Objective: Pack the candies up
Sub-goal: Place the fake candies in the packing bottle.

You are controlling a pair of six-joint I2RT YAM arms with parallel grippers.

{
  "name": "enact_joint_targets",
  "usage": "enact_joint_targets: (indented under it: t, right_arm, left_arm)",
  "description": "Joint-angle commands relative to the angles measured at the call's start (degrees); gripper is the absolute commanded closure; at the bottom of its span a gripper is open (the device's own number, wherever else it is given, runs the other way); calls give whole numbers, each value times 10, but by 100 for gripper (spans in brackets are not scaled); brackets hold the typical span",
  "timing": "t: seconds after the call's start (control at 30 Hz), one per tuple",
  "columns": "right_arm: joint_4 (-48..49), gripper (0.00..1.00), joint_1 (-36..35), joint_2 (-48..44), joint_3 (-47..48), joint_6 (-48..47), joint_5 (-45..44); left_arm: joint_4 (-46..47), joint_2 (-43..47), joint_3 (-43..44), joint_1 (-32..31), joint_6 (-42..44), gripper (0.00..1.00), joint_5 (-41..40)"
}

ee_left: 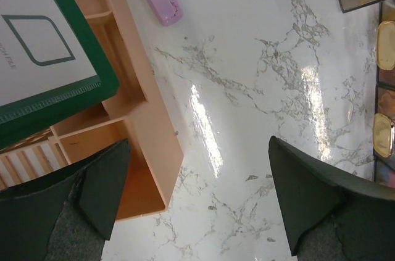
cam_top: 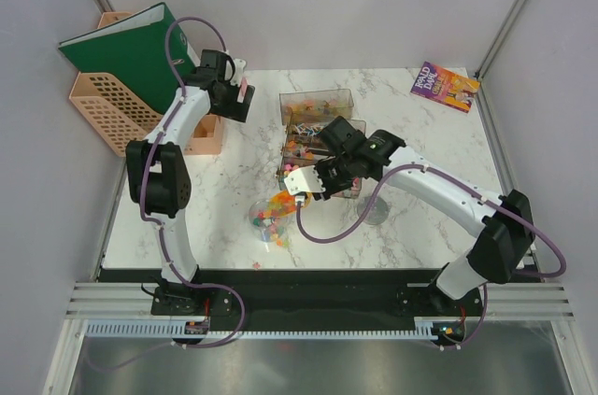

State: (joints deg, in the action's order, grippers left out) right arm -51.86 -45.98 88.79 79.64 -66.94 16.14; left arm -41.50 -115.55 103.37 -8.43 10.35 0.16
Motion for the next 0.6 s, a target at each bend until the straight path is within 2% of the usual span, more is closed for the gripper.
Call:
enact_joint_targets:
  t: [0.0, 0.57]
  right_arm:
    - [-46, 100, -10, 10, 51, -40, -37]
    - [-107, 100, -39, 60, 119, -39, -130]
  left_arm:
    - [19, 38, 4, 1, -24, 0, 6]
    - [22, 56, 12, 0, -35, 1, 14]
